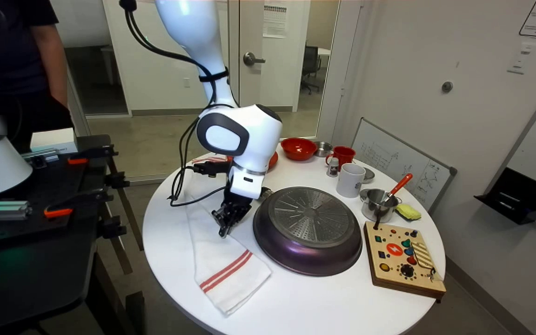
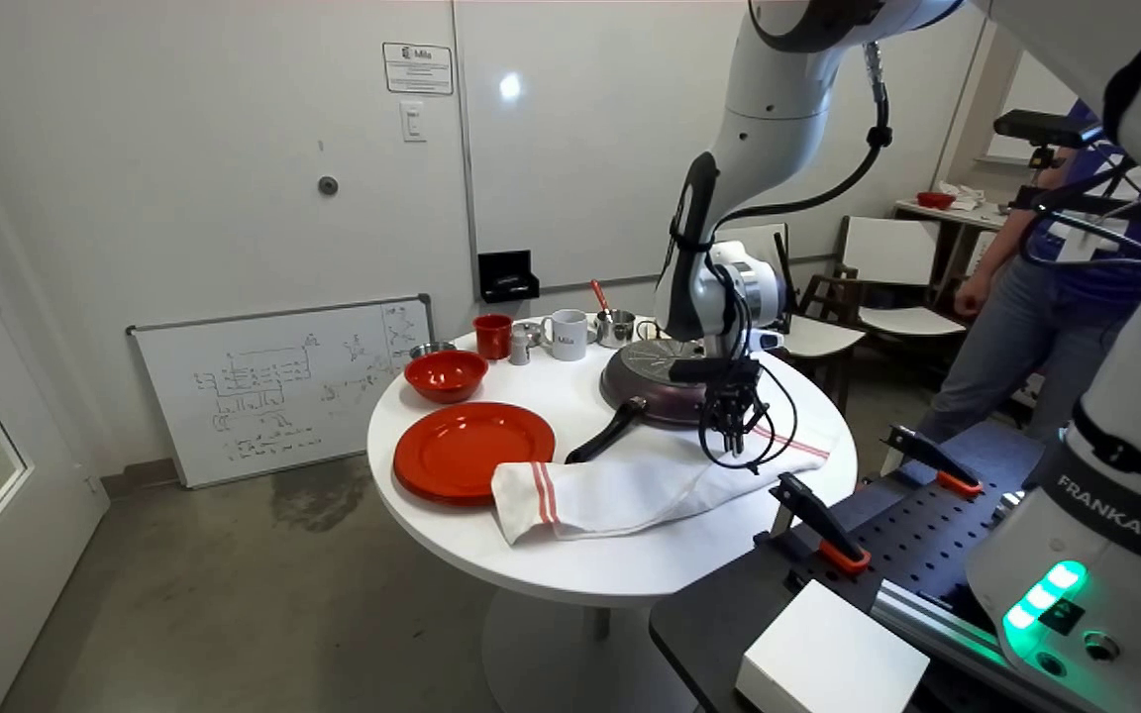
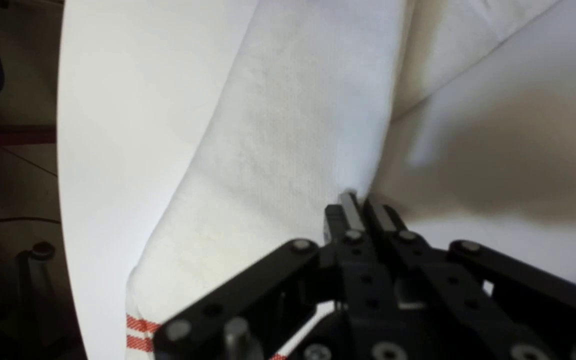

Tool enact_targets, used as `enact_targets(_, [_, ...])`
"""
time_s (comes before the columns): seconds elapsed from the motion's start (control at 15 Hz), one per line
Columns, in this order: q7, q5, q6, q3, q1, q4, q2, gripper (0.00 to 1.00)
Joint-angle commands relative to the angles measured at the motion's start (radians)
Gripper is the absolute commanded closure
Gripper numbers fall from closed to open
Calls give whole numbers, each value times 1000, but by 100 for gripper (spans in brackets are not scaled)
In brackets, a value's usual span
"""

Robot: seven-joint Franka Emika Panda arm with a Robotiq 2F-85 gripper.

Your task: Unfold the towel

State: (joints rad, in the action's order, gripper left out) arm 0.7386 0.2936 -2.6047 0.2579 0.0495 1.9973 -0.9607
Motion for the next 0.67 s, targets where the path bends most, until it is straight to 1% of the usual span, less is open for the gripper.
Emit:
enact_targets(0.0, [104, -43, 25, 48, 61, -35, -20, 99])
enact_targets(0.07, [149, -62, 32, 74, 94, -37, -21, 95])
enact_targets(0.2, [269, -119, 49, 144, 178, -40, -20, 93])
enact_targets(0.4, [445, -229, 112, 233, 290, -54, -22, 94])
enact_targets(0.47, [500, -268, 136, 255, 320, -60, -22, 94])
enact_targets(0.6, [598, -341, 200, 280, 358, -79, -23, 94])
